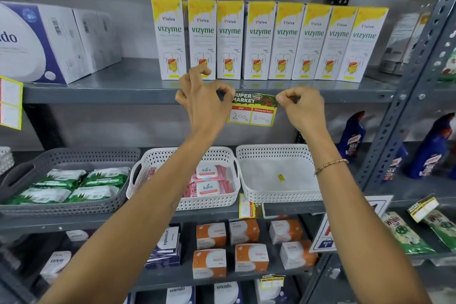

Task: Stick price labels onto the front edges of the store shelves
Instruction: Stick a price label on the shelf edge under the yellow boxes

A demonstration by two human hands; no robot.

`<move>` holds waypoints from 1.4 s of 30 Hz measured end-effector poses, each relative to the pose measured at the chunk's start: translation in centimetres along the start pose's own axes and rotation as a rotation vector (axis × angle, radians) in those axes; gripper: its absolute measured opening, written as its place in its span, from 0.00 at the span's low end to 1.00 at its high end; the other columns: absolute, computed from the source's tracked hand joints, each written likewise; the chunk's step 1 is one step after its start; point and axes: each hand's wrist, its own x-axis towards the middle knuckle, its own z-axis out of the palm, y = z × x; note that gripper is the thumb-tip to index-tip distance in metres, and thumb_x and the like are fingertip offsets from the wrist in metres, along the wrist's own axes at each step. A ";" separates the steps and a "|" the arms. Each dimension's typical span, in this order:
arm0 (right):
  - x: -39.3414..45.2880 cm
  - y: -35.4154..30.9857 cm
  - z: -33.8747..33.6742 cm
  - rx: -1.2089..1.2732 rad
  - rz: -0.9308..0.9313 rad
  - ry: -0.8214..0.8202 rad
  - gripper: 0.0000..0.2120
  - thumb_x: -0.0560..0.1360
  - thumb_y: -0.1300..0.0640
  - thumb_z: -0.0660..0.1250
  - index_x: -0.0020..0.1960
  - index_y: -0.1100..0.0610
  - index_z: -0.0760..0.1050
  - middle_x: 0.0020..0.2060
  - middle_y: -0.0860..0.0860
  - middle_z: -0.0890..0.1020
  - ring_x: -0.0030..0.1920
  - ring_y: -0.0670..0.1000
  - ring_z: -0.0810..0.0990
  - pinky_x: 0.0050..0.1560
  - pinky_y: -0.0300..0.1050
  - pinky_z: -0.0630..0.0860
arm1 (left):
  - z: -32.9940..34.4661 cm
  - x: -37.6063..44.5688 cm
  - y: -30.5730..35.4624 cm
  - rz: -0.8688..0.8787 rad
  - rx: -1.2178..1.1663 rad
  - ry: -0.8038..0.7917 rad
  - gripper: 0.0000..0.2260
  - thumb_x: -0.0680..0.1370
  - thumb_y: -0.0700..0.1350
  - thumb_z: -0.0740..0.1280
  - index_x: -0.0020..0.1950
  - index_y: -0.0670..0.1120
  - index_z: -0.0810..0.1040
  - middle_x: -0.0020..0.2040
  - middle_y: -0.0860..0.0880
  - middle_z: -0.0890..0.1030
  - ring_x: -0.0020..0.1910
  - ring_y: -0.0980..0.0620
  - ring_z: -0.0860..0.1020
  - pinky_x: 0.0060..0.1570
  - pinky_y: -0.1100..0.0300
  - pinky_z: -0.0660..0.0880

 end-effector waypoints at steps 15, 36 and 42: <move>0.7 0.6 0.0 -0.075 -0.005 0.050 0.03 0.74 0.56 0.68 0.42 0.52 0.79 0.46 0.52 0.77 0.42 0.48 0.75 0.42 0.43 0.70 | 1.4 -0.7 0.1 0.040 0.050 0.047 0.02 0.69 0.48 0.74 0.38 0.53 0.83 0.64 0.50 0.70 0.67 0.45 0.61 0.60 0.45 0.57; 1.0 1.2 1.1 -0.203 -0.091 0.098 0.08 0.73 0.63 0.67 0.37 0.54 0.75 0.45 0.48 0.70 0.42 0.47 0.73 0.40 0.42 0.67 | 2.0 -0.9 -0.6 0.087 0.073 0.057 0.02 0.70 0.49 0.73 0.38 0.52 0.82 0.62 0.48 0.71 0.66 0.45 0.64 0.59 0.46 0.57; 1.0 1.4 1.4 -0.181 -0.095 0.114 0.08 0.73 0.63 0.67 0.37 0.54 0.74 0.45 0.48 0.70 0.42 0.48 0.74 0.42 0.41 0.68 | 2.3 -0.8 -0.9 0.133 0.075 0.076 0.02 0.70 0.48 0.73 0.38 0.52 0.82 0.61 0.48 0.71 0.65 0.46 0.65 0.59 0.46 0.58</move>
